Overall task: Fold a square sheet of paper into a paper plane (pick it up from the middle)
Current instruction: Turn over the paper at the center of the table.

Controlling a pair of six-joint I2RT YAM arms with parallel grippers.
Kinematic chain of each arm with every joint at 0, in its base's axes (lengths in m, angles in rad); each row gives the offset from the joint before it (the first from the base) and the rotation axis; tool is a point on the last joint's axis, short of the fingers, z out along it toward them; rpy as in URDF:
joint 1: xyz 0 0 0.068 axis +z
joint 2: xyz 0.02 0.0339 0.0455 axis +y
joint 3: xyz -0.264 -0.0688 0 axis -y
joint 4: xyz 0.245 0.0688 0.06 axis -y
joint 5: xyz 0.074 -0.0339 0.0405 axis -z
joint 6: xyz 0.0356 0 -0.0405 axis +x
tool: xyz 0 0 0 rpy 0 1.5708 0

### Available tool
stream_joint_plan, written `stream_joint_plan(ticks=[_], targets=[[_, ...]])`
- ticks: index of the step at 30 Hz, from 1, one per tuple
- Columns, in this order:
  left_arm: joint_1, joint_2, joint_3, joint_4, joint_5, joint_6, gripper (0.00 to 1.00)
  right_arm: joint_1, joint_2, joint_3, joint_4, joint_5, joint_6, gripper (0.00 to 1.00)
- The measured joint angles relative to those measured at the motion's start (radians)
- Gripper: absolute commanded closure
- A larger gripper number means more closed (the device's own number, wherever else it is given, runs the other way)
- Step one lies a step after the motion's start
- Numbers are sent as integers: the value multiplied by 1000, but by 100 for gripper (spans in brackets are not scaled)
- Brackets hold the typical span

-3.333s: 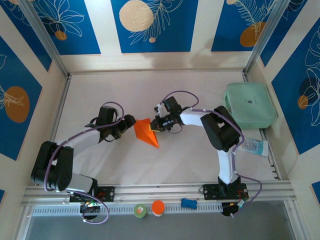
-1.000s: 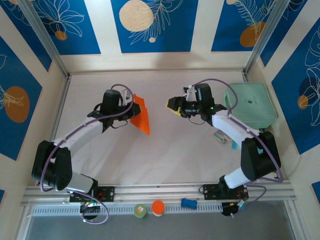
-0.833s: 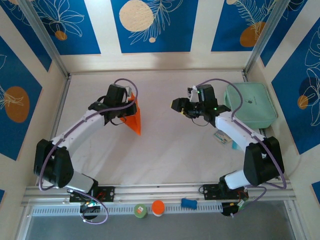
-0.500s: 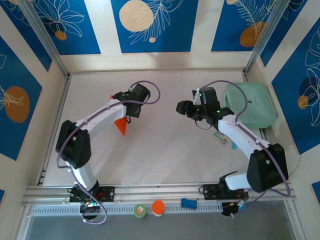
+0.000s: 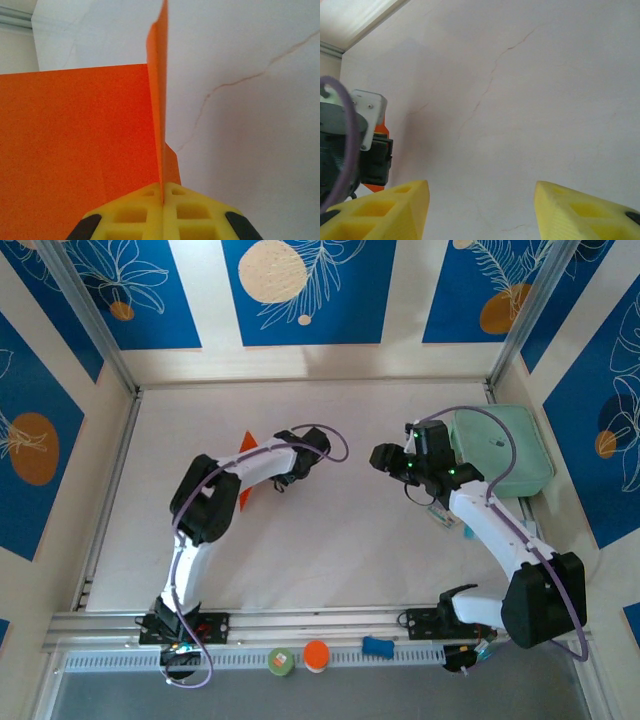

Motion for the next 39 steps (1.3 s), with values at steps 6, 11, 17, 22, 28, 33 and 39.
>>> stream_joint_plan(ticks=[6, 11, 17, 22, 28, 33, 39], targets=[[-14, 84, 27, -5, -20, -8, 86, -6, 1, -10, -7, 8, 5, 43], [-19, 101, 32, -4, -2, -25, 81, -8, 8, -10, -10, 8, 10, 44], [-25, 101, 43, 9, 95, -52, 75, -13, 11, -10, -13, 11, 16, 44], [-33, 77, 42, 15, 227, -89, 68, -18, 17, -10, -13, 10, 24, 44], [-40, -111, -74, 135, 576, -153, 60, -30, 23, -10, -17, 10, 36, 43], [-36, -257, -187, 225, 782, -191, 55, -37, 23, -19, -6, 0, 46, 34], [38, -344, -340, 306, 848, -238, 46, -38, 23, -63, 21, -27, 46, 30]])
